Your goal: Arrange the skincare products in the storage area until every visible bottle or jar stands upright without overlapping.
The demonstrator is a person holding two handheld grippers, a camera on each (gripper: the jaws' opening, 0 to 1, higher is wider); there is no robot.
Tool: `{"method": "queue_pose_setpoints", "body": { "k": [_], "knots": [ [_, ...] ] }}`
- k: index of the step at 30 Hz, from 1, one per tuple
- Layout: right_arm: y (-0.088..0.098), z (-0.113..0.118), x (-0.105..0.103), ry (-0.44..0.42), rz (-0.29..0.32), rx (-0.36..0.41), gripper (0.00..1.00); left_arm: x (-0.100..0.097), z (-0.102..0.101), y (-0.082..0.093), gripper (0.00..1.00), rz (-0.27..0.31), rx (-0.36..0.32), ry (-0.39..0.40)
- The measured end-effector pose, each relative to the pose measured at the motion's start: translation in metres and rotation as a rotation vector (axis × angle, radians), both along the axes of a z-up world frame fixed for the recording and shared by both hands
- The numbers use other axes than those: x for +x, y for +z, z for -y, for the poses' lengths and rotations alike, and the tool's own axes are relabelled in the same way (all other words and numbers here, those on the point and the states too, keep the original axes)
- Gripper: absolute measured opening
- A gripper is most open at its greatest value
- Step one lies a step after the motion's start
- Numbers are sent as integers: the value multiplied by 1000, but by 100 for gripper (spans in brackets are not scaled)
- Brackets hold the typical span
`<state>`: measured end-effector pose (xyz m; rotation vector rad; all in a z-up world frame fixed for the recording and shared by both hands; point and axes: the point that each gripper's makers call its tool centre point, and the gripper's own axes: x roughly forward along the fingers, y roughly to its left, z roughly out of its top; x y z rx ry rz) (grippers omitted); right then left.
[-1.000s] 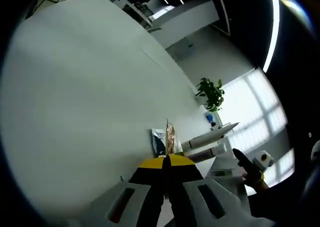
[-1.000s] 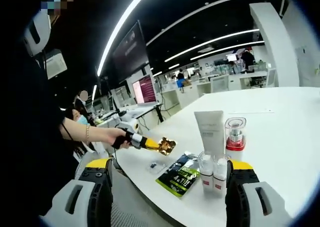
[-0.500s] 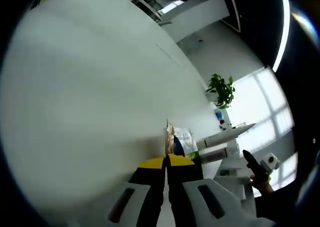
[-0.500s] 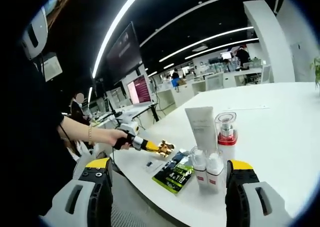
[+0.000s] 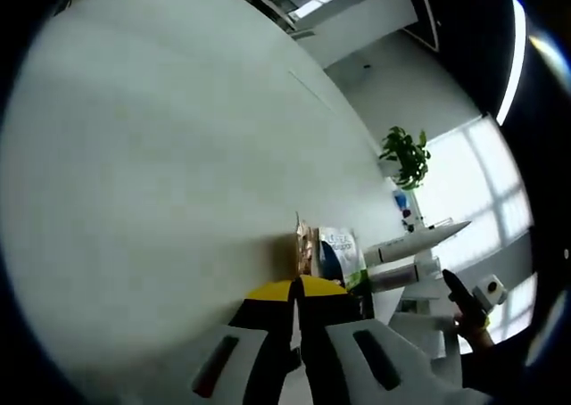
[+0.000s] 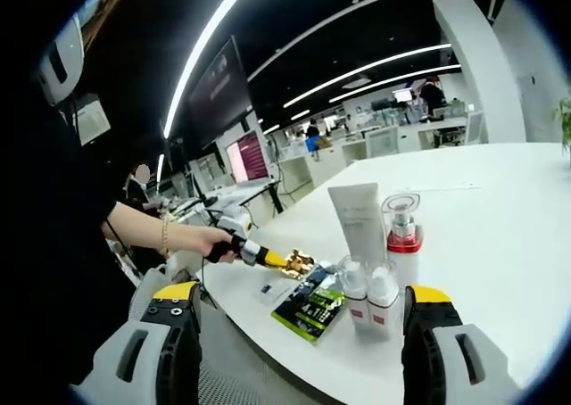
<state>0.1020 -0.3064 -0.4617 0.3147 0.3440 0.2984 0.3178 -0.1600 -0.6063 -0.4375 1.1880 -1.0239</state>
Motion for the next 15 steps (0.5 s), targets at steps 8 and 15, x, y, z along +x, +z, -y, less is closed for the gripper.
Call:
{"method": "queue_pose_setpoints", "body": {
  "k": [8,15],
  "knots": [
    [-1,0,0,-1,-3,4,98,-4,-1,0,0,12,24,-6],
    [-2,0,-1,-1,-9,7,98,-9,-4,0,0,27,54,-22]
  ]
}}
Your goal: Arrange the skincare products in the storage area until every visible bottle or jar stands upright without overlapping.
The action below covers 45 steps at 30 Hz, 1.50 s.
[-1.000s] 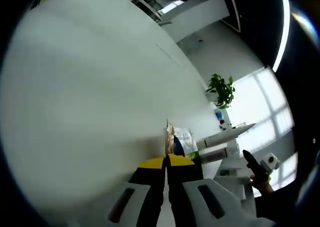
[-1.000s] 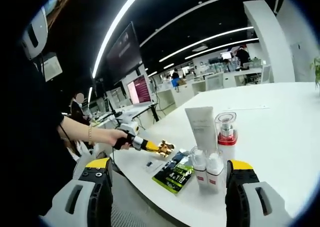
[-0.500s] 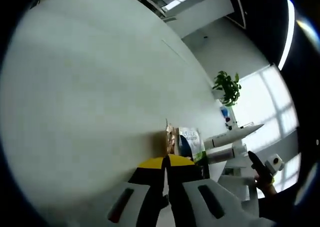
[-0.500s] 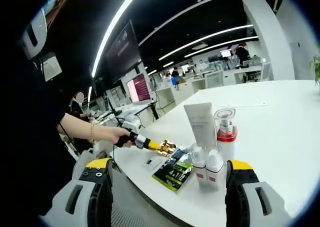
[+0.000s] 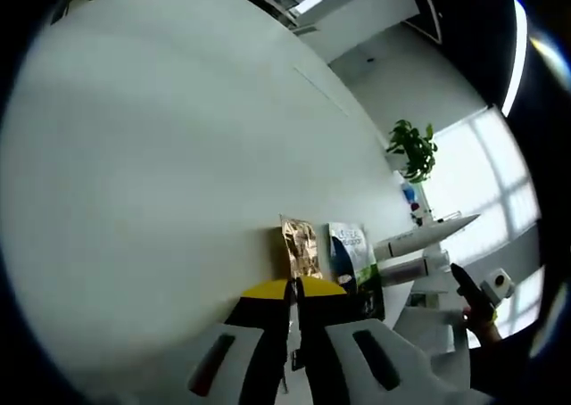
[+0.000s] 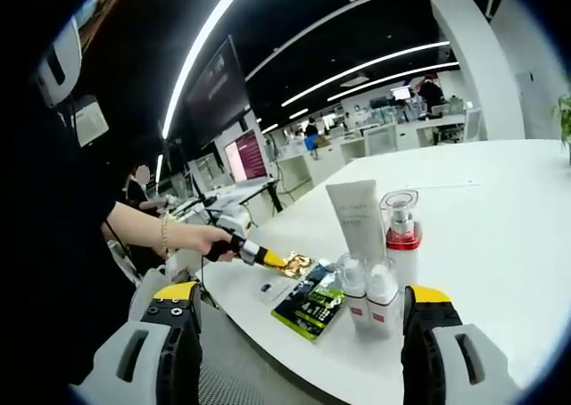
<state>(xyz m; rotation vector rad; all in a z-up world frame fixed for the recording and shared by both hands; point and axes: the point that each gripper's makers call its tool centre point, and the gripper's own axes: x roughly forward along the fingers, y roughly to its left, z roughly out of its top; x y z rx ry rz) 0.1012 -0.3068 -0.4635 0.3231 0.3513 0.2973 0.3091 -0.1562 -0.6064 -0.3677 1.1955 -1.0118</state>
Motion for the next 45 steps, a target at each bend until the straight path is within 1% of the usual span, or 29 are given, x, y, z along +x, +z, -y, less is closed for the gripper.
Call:
{"method": "queue_pose_setpoints", "body": {
  "k": [5,9,11,13,15,16,17,18,19,20,21,22,24,26,27,29,30,31,33,36,37,38,40,43,45],
  "knots": [
    [0,0,0,-1,-2,1,98,-2,-2,-1,0,23,26,-25],
    [-1,-1,0,0,-5,0,98,6,-4,-5,1,28,35,-37],
    [0,-1,0,0,-5,1,98,8,-5,-7,1,39,42,-45],
    [-1,-1,0,0,-6,-1,98,8,-6,-5,1,65,61,-54],
    [-1,-1,0,0,-6,0,98,9,-4,0,3,169,92,-91],
    [-1,-1,0,-1,-6,0,98,12,-4,2,5,245,120,-121],
    [-1,-1,0,-1,-6,0,98,17,-1,9,8,389,147,-179],
    [-1,-1,0,-2,-6,-1,98,31,-7,2,11,470,159,-223],
    [-1,0,0,-3,-8,2,98,30,-3,6,13,573,162,-305],
    [-2,0,0,-2,-8,2,98,17,10,20,15,623,171,-338],
    [-1,-1,0,-2,-8,2,98,15,16,24,17,686,192,-373],
    [-1,-1,0,-1,-8,4,98,14,20,24,17,700,203,-394],
    [-2,-1,0,1,-13,3,98,23,20,21,18,733,240,-398],
    [-2,-1,0,0,-14,3,97,17,28,17,20,722,237,-410],
    [-2,-1,0,-3,-13,4,97,16,31,13,22,721,251,-413],
    [-2,0,0,-6,-13,4,97,19,32,4,24,729,292,-432],
    [-2,1,0,-9,-12,6,97,19,33,3,24,737,315,-438],
    [-2,1,0,-10,-12,5,97,20,32,1,25,746,333,-437],
    [-2,2,-1,-12,-11,3,97,21,31,-4,28,743,379,-433],
    [-3,3,-1,-15,-10,3,97,27,29,-8,29,760,415,-445],
    [-3,4,-1,-16,-11,5,97,28,28,-9,29,760,419,-449],
    [-3,4,-1,-18,-10,6,97,23,29,-7,29,764,415,-461],
    [-2,4,0,-20,-8,7,97,21,31,-6,28,765,411,-465],
    [-2,4,-1,-20,-9,6,96,23,32,-7,28,764,405,-483],
    [-2,4,-1,-21,-9,8,96,20,34,-7,28,773,385,-524]
  ]
}}
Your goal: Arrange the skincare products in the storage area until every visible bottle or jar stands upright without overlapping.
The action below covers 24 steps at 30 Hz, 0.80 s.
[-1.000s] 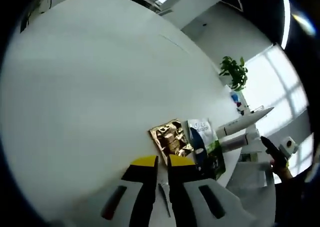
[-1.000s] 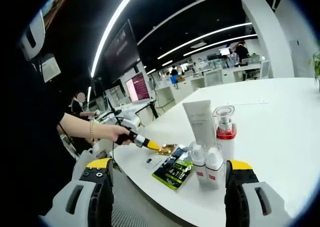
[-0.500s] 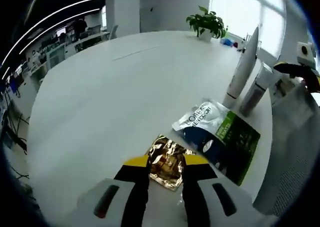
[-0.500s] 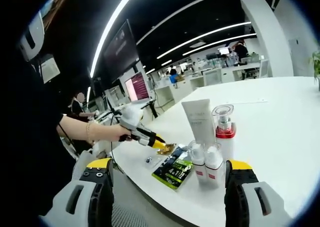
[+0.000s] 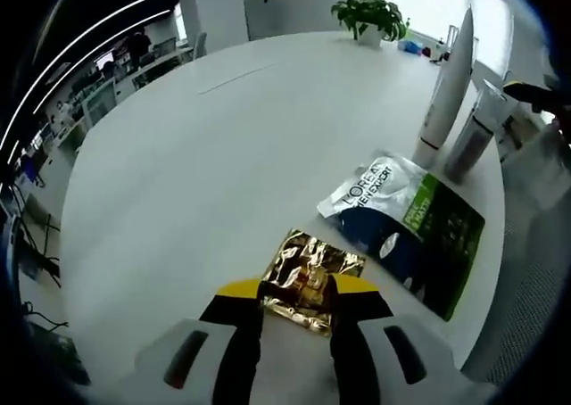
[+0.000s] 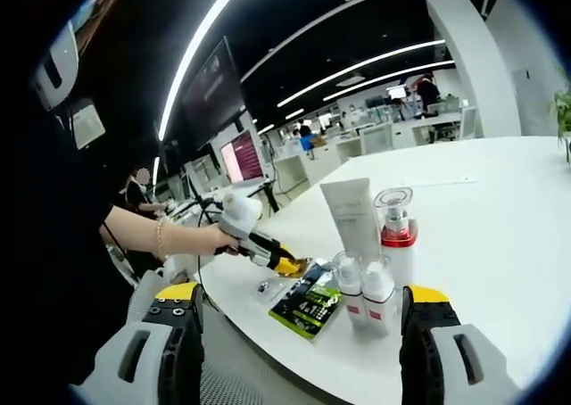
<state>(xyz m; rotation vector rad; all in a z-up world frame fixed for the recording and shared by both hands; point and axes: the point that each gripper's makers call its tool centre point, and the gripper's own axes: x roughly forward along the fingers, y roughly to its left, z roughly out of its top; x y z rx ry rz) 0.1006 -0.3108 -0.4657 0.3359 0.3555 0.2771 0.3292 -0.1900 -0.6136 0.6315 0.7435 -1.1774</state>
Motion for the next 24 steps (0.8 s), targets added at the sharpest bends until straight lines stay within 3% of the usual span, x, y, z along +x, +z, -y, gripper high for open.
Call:
{"method": "queue_pose_setpoints", "body": {
  "k": [14,24],
  "knots": [
    [0,2,0,-6,6,-2,96,2,-2,1,32,-8,21,-240],
    [-1,3,0,-8,7,-10,96,3,-2,-1,32,-21,39,-257]
  ]
}}
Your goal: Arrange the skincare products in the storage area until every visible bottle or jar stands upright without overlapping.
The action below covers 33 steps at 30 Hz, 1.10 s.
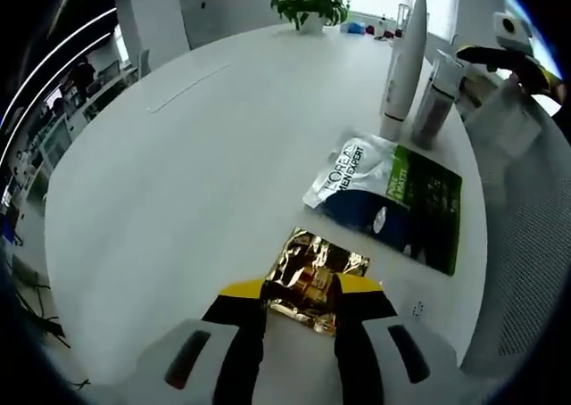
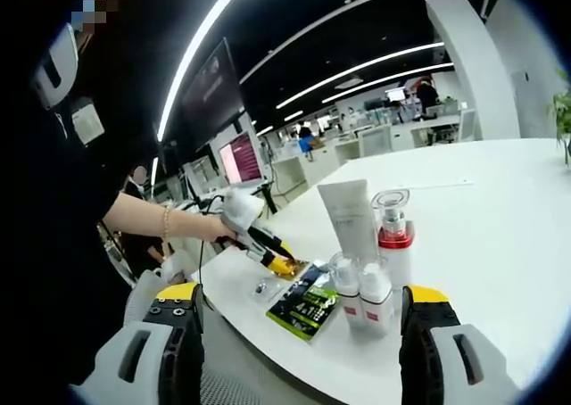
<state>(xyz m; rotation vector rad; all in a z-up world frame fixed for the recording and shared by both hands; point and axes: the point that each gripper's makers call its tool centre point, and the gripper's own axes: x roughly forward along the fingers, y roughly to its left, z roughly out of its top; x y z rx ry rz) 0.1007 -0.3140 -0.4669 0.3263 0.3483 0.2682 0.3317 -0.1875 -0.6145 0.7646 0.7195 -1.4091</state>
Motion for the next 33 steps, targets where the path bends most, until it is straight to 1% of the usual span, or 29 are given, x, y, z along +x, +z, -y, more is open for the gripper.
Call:
{"method": "queue_pose_setpoints", "body": {
  "k": [2,4,6,7,8,9,10,12,14,16,17,19,21,22,23,24,26,29,30,32,33],
  "knots": [
    [0,-1,0,4,0,-1,96,2,0,-1,33,4,9,3],
    [0,-1,1,6,0,-3,96,2,-1,0,39,12,20,4],
    [0,-1,1,5,-1,-2,96,2,-3,2,42,19,22,1],
    [0,-1,1,4,-1,-1,96,3,-2,4,41,18,13,10],
    [0,-1,1,2,0,0,96,3,0,8,41,4,-10,31],
    [0,1,1,-3,3,4,95,2,3,16,41,-15,-49,59],
    [0,2,1,-9,6,8,94,3,4,20,41,-18,-65,71],
    [1,3,1,-17,8,11,93,8,2,32,41,-9,-81,92],
    [1,4,1,-19,13,8,93,8,1,48,43,2,-117,132],
    [1,6,1,-28,17,4,93,11,0,60,46,10,-169,170],
    [2,8,2,-39,21,0,94,5,0,75,47,18,-211,192],
    [3,12,3,-67,28,-2,97,5,-4,89,51,41,-261,243],
    [6,16,3,-94,41,4,98,-5,-11,109,53,30,-327,312],
    [7,17,3,-100,44,6,99,-8,-14,116,52,21,-354,348],
    [7,20,3,-124,46,6,99,-9,-17,117,53,15,-391,395],
    [7,25,3,-153,45,-4,99,-14,-22,123,54,14,-423,436],
    [9,29,2,-172,55,9,99,-27,-30,135,60,18,-469,494],
    [9,34,1,-199,59,0,99,-47,-37,144,71,32,-518,539],
    [8,37,0,-204,58,2,99,-50,-39,145,74,33,-521,542],
    [8,38,0,-211,58,-2,99,-60,-48,150,80,34,-557,596],
    [7,39,0,-215,56,-7,99,-61,-52,151,82,45,-568,615]
  ]
}}
